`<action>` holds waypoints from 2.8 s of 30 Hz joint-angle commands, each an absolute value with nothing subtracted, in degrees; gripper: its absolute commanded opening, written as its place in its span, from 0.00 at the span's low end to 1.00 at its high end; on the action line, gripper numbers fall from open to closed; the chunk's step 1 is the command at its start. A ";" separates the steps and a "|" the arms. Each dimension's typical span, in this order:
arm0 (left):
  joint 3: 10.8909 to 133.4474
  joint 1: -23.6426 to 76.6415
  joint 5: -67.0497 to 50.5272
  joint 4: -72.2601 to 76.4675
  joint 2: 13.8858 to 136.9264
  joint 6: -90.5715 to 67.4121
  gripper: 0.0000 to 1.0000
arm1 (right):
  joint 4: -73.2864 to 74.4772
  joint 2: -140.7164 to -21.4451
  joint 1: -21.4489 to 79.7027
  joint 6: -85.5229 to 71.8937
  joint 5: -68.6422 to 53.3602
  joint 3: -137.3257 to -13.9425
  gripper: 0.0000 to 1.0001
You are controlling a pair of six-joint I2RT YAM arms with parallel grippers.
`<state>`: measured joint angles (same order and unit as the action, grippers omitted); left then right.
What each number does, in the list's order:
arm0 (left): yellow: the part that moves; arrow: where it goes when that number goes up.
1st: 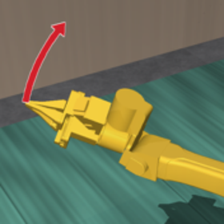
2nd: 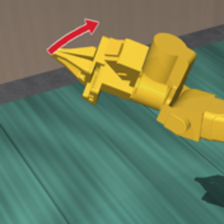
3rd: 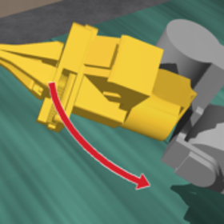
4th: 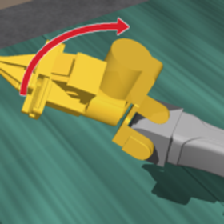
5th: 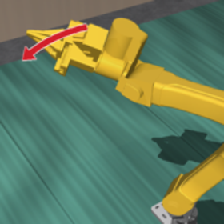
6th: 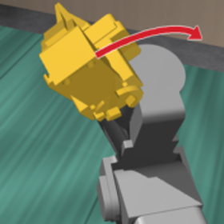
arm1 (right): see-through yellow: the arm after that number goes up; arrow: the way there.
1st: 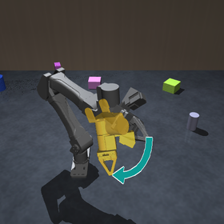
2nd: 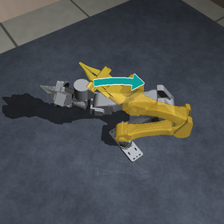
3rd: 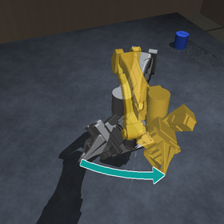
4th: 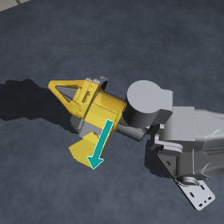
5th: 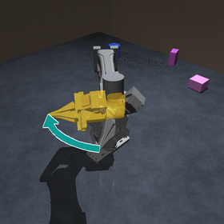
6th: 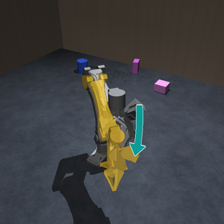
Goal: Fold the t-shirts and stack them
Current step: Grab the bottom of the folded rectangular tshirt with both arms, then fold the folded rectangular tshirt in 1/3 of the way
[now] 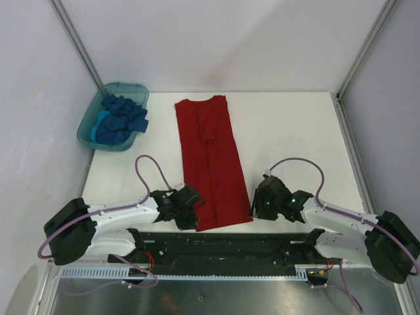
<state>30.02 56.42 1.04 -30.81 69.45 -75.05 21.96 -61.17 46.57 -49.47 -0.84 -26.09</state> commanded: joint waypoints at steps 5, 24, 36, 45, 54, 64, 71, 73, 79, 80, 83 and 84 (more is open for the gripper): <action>29.00 57.04 3.02 -32.38 69.54 -74.68 0.00 | 17.73 -65.31 46.75 -50.53 -0.51 -26.89 0.42; 27.45 58.20 1.14 -32.36 63.52 -73.84 0.00 | 23.08 -60.25 52.83 -53.27 2.81 -26.94 0.00; 35.01 53.88 6.14 -33.25 60.53 -68.98 0.00 | 27.43 -58.28 47.12 -46.67 4.25 -37.10 0.00; 47.98 37.21 9.01 -27.33 74.46 -56.22 0.00 | 14.84 -80.79 38.27 -40.83 1.57 -51.73 0.00; 61.82 26.87 9.31 -22.85 91.46 -51.60 0.00 | 9.01 -103.74 31.58 -39.63 0.73 -71.36 0.00; 72.73 21.68 5.77 -21.49 103.87 -49.75 0.00 | 11.16 -114.86 28.82 -39.75 0.70 -84.09 0.00; 74.93 20.22 3.83 -21.06 105.97 -48.14 0.00 | 11.22 -114.01 27.63 -39.65 0.70 -85.14 0.00; 75.60 19.82 3.02 -21.02 106.47 -47.50 0.00 | 10.76 -114.11 27.32 -39.68 0.68 -85.20 0.00; 77.55 18.45 1.72 -20.57 108.01 -46.01 0.00 | 9.84 -115.32 25.99 -39.85 -1.34 -85.87 0.00; 78.02 18.23 1.08 -20.44 108.67 -45.64 0.00 | 9.89 -115.67 25.74 -39.79 -1.68 -86.13 0.00; 79.28 17.50 -1.19 -20.43 110.29 -44.83 0.00 | 9.67 -116.31 25.33 -39.36 -1.95 -86.65 0.00; 79.37 17.27 -1.43 -20.37 110.56 -44.74 0.00 | 9.45 -116.43 25.19 -39.19 -2.07 -86.70 0.00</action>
